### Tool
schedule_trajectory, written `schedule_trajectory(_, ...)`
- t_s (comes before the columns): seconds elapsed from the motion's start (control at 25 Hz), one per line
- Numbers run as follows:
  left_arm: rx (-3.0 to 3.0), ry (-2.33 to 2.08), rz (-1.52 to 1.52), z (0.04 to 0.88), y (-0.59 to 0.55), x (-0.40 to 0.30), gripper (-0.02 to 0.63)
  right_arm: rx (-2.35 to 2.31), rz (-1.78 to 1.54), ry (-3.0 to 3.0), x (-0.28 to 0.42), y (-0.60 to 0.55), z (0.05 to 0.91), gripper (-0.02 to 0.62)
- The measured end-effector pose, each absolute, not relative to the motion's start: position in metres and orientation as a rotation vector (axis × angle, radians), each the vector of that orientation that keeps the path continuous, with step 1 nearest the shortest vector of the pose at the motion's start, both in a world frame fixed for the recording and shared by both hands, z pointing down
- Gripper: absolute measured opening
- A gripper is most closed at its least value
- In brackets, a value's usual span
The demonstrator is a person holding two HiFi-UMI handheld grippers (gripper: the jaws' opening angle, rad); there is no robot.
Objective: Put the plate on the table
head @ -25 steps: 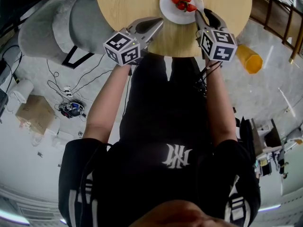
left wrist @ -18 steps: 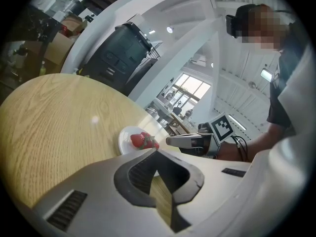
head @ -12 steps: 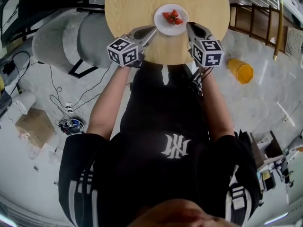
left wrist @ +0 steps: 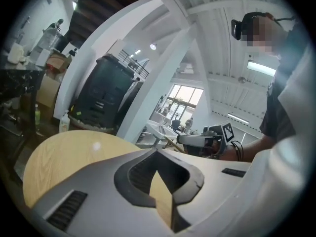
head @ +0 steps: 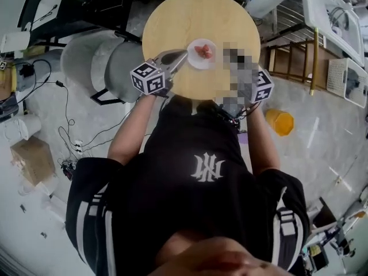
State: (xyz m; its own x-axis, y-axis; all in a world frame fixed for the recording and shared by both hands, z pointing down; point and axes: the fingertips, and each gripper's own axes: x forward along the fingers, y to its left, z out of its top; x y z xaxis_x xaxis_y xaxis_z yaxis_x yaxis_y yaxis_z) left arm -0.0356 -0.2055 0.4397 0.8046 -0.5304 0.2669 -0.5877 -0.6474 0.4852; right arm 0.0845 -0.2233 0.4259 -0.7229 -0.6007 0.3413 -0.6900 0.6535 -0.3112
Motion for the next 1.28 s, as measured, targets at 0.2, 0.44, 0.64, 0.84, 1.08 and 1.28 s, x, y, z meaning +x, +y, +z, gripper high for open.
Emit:
schedule_trajectory(0.2,2.508,-0.877,0.051,0.375,-0.2,-0.04,0.002,0.997,0.577,-2.888,0.103,-0.212,0.354,0.003)
schedule_trajectory(0.44,2.598,-0.894,0.004,0.323,-0.177,-0.052,0.002,0.954,0.497,-2.981,0.12,-0.179,0.321,0.002)
schedule_trajectory(0.64,2.662,-0.833,-0.007,0.3,-0.152,-0.053,0.002,1.016,0.441,-2.91,0.118,-0.159,0.315,0.002)
schedule_trajectory(0.84,2.71,-0.727,-0.043,0.295,-0.115,-0.058,0.003,1.049,0.412,-2.898,0.102,-0.12,0.305,0.002)
schedule_trajectory(1.08,2.701,-0.631,-0.062,0.3,-0.055,-0.105,0.003,1.11,0.521,-2.865,0.058,-0.071,0.312,0.003)
schedule_trajectory(1.28,2.677,-0.602,-0.043,0.328,-0.008,-0.138,0.003,1.108,0.504,-2.837,0.026,-0.027,0.318,0.002)
